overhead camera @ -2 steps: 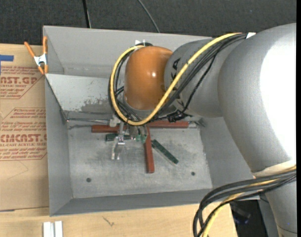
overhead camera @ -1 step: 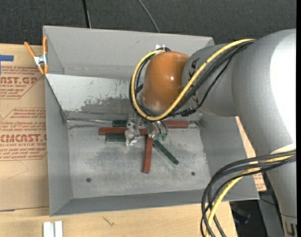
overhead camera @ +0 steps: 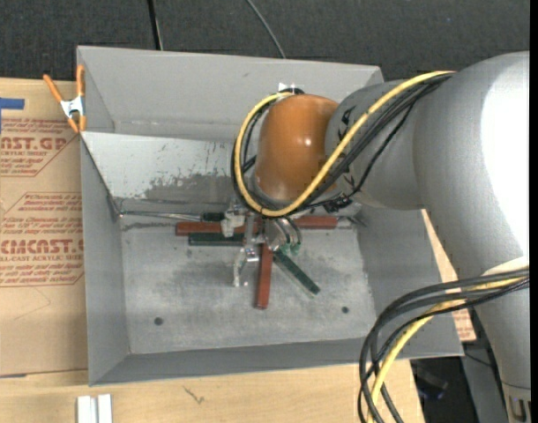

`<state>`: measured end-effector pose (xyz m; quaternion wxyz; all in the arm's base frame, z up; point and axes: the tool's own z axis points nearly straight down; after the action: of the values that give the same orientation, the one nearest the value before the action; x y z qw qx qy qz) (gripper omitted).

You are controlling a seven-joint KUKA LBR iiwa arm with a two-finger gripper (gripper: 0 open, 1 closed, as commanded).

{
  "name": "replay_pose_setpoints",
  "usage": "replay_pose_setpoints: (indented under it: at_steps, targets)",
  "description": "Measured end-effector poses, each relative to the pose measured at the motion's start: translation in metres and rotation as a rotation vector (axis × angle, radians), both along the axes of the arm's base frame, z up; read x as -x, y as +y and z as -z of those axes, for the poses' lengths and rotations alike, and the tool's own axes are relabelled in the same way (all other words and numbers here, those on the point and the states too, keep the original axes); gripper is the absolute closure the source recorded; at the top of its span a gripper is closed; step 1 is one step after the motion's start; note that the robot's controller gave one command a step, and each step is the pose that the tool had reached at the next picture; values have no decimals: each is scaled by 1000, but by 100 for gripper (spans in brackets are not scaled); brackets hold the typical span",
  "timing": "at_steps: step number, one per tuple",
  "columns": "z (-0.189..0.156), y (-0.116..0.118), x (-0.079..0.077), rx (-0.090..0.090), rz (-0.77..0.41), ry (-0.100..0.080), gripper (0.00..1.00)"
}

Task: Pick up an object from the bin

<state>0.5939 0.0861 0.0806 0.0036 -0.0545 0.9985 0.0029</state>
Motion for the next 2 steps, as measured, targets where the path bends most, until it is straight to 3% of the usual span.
replay_pose_setpoints:
  at_steps: [1,2]
  targets:
    - [-1,-1,-5,-2,3,-22,100]
    - [-1,-1,-5,-2,3,-22,100]
